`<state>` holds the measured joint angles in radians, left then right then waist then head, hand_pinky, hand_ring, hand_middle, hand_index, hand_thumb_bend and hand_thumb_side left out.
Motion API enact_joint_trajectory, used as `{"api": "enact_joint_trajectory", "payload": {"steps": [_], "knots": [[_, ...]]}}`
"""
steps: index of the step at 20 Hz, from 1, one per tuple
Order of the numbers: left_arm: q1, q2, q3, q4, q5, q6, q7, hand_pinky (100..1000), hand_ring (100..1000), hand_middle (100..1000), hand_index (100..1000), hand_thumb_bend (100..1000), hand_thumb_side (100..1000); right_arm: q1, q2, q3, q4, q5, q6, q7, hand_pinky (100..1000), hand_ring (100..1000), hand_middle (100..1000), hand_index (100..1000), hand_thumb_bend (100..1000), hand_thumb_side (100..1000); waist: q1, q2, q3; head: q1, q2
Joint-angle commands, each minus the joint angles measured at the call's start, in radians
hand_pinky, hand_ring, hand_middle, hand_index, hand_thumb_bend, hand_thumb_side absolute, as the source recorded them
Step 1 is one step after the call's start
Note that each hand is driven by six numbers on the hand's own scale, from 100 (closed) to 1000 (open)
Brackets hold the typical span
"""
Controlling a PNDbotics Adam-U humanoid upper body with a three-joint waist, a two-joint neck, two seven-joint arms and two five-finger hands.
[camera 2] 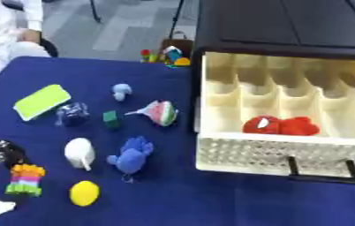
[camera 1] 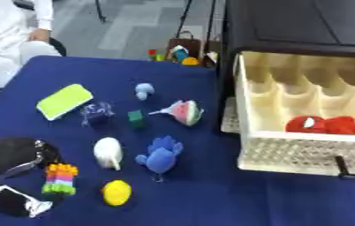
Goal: Pick up objects from table and place into drawer.
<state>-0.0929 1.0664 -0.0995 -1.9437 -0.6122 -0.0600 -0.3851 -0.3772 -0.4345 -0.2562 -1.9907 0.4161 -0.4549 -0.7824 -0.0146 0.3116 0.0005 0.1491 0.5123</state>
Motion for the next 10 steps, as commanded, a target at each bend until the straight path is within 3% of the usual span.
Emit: {"api": "enact_joint_trajectory", "payload": {"steps": [1,10], "knots": [[-0.017,0.053,0.031,-0.041,0.025,0.011,0.006,367,569,523,610,160,479,-0.003,-0.019,-0.010,-0.009,-0.001,-0.012,-0.018,715,762,634,771,100,1000,0.007,-0.024,0.002,-0.002,0.003],[-0.102,0.089,0.056,-0.056,0.109,-0.016,0.040,359,561,516,602,120,457,0.004,-0.025,-0.007,-0.009,-0.006,-0.008,-0.015,715,762,634,771,100,1000,0.025,-0.044,-0.002,-0.003,0.020]]}}
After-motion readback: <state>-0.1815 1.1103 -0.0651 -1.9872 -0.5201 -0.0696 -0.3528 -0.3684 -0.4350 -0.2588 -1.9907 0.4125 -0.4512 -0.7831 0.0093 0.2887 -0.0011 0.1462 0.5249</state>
